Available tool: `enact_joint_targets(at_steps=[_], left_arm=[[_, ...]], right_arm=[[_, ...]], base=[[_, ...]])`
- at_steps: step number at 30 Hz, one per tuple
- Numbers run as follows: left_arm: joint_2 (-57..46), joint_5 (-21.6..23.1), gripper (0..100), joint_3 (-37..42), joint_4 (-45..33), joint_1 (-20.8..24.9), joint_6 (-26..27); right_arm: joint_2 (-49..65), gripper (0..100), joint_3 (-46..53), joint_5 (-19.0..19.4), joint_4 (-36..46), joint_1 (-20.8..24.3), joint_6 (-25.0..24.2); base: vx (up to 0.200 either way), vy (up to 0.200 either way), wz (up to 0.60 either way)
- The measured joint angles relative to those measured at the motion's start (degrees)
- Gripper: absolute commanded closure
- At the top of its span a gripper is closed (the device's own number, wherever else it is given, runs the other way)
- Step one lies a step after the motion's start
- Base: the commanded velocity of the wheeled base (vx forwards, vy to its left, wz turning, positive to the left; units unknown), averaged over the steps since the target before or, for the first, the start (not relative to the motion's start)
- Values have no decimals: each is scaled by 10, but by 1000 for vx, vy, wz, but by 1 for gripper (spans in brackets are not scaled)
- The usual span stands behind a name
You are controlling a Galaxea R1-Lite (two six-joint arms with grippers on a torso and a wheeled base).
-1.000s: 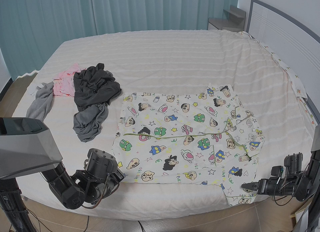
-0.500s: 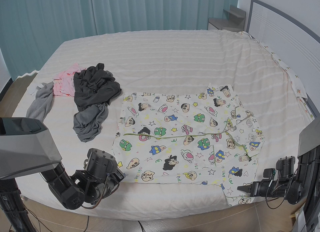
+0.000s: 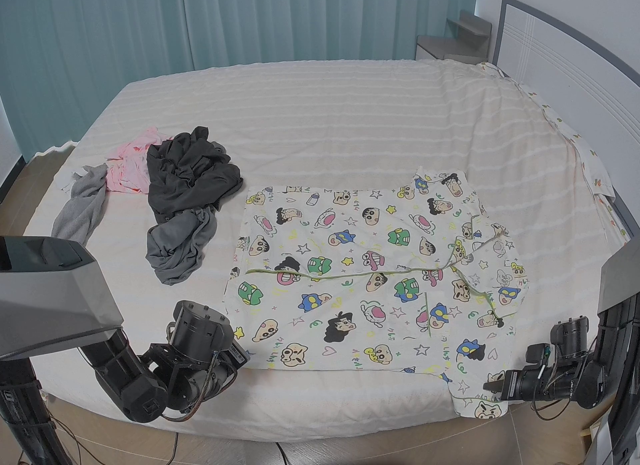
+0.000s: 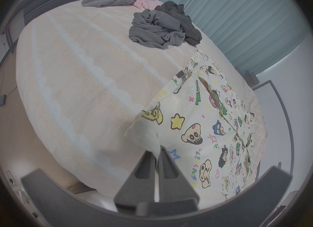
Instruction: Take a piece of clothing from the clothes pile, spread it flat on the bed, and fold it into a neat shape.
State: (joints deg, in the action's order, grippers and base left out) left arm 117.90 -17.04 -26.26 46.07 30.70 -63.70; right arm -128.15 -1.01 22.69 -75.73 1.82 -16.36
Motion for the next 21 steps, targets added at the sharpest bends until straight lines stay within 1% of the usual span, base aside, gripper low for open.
enact_joint_targets(at_steps=[8, 15, 21], left_arm=[[-6, -1, 100, 22, 2, 11, 5], [-29, -1, 100, 42, 0, 24, 6], [-39, -2, 100, 61, 0, 35, 6]], right_arm=[[68, 100, 0, 1, 103, -2, 2], [119, 100, 0, 0, 155, -3, 5], [164, 100, 0, 1, 223, -3, 7]], base=[[0, 0, 0], [0, 0, 0], [0, 0, 0]])
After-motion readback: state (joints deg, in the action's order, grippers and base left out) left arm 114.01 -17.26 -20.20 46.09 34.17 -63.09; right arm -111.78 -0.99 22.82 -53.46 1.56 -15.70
